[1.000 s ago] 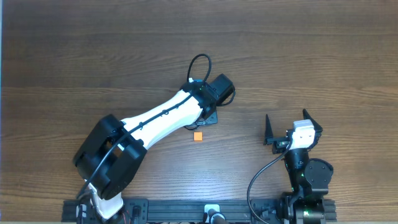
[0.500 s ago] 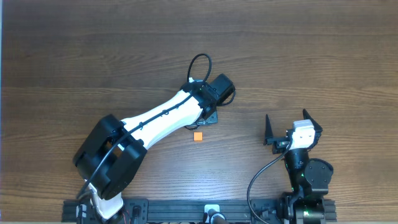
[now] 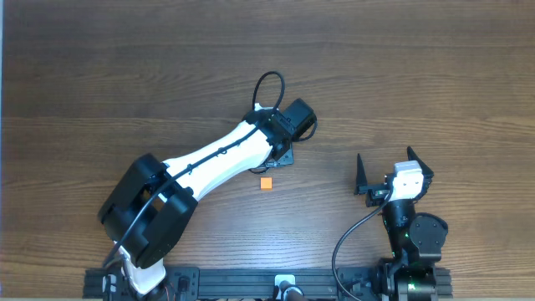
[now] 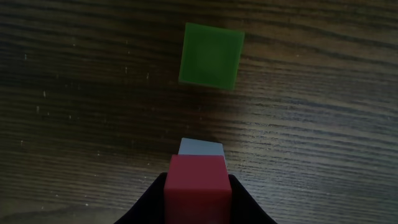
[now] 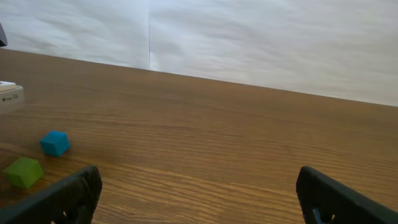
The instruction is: Stack Cubes
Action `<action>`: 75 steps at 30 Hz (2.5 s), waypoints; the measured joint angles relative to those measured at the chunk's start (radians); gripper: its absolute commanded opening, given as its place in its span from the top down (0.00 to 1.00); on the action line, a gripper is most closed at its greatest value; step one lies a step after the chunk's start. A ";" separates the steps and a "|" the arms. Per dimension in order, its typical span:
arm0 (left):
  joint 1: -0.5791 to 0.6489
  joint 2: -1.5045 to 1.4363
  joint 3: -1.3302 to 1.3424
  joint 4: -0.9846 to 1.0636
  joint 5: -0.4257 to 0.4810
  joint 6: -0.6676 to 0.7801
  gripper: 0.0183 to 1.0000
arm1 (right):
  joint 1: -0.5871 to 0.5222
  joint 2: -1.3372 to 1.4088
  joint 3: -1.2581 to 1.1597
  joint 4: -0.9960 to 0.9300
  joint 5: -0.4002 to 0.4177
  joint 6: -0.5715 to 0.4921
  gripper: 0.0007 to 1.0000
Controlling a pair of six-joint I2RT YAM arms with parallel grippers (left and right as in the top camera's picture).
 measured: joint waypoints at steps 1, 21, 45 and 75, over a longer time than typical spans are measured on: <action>0.000 0.000 0.000 0.000 0.000 0.000 0.92 | 0.000 0.000 0.000 0.000 0.000 0.000 0.01; 0.000 0.033 0.003 0.001 0.005 0.005 0.00 | 0.000 0.000 0.000 0.000 0.000 0.000 0.01; -0.082 -0.004 -0.075 -0.055 0.129 0.021 0.07 | 0.000 0.000 0.000 0.000 0.000 0.000 0.01; -0.045 -0.004 -0.130 -0.030 0.199 -0.042 0.57 | 0.000 0.000 0.000 0.000 0.000 -0.001 0.01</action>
